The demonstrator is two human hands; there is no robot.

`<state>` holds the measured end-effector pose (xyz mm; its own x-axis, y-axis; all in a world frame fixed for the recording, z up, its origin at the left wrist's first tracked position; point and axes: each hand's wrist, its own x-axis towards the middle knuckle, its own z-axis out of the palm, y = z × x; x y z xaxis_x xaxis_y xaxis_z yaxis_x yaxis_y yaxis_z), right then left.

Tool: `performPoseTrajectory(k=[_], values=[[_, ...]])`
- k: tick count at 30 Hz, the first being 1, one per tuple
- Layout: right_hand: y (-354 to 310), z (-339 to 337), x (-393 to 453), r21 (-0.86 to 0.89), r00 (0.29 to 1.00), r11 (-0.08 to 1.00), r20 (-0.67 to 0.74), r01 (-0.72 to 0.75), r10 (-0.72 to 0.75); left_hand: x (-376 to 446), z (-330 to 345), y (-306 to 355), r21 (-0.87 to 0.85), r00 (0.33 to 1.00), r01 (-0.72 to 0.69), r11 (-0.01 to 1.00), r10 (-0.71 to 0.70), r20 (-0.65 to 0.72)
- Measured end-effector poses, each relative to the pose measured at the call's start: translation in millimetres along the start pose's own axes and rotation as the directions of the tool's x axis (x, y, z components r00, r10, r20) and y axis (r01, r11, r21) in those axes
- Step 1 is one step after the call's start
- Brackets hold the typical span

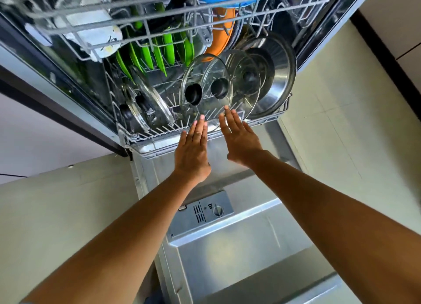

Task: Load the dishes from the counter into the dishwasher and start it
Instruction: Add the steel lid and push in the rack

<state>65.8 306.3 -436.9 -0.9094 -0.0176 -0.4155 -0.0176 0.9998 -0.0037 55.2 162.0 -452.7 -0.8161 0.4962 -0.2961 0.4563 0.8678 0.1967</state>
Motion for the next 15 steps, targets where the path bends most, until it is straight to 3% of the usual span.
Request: performPoseTrajectory(k=[5,13,15], values=[[5,-6,20,-0.034,1.000,0.999,-0.014,-0.010,0.009,20,-6,-6,0.040,1.000,-0.008,0.999,0.009,-0.010],[-12,-36,89,0.000,0.999,0.999,-0.014,-0.039,0.039,82,-37,-20,0.085,0.991,0.125,0.988,-0.130,0.046],[-9,-32,88,-0.031,0.999,0.999,-0.038,-0.029,0.028,79,-32,-22,0.088,0.995,0.099,0.991,-0.098,-0.014]])
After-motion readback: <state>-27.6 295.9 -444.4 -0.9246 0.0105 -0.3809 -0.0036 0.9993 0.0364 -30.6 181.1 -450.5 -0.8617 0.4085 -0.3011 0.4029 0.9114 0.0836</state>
